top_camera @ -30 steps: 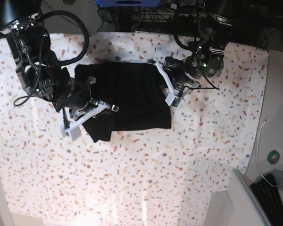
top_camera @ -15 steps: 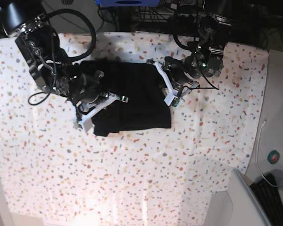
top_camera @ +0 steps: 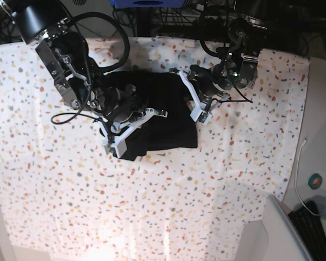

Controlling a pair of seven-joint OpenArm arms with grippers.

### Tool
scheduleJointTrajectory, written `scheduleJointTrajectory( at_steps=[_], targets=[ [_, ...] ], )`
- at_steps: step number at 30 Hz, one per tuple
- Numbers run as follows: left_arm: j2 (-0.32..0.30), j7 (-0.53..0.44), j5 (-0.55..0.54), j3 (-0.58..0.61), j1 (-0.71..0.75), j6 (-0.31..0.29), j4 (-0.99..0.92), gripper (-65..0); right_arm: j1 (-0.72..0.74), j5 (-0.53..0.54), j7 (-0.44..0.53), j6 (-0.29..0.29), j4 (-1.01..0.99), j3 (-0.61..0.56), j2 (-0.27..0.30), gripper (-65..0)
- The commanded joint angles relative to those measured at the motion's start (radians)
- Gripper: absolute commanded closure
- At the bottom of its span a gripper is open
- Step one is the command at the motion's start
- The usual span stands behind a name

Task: Layout the t-shirt on the table in an organized manner, then fold the t-shirt properly
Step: 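Fold the end held by the right gripper over toward the left gripper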

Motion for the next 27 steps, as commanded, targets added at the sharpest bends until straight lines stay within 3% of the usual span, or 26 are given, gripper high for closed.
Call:
scheduleJointTrajectory(
  at_steps=[1,10,14,20,24,27],
  targets=[
    [-0.012,-0.015,-0.011,0.002,-0.009,-0.005,0.019,0.0,0.019,0.004,0.014,0.004,0.015,0.008,-0.003,0.0],
    [-0.013,-0.015,-0.013,-0.043,0.001,-0.005,0.051,0.0,0.038,0.004,0.019,0.004,-0.042,0.008,-0.003,0.0],
    [-0.013,0.054,-0.011,-0.069,0.011,-0.008,0.086,0.0,0.038,0.004,0.027,0.004,-0.048,0.008,-0.005,0.0],
    [-0.015,0.066,-0.011,-0.072,0.019,-0.008,0.112,0.0,0.036,0.004,0.08,0.004,-0.054,0.0,-0.005,0.0],
    [-0.085,0.068,-0.02,-0.084,0.074,-0.005,0.217,0.0,0.038,0.004,0.08,0.004,-0.054,-0.002,-0.007,0.0],
    [-0.105,0.069,-0.02,-0.209,0.151,-0.005,0.3,0.0,0.033,0.002,0.077,0.004,-0.054,-0.002,-0.023,-8.9]
  ],
)
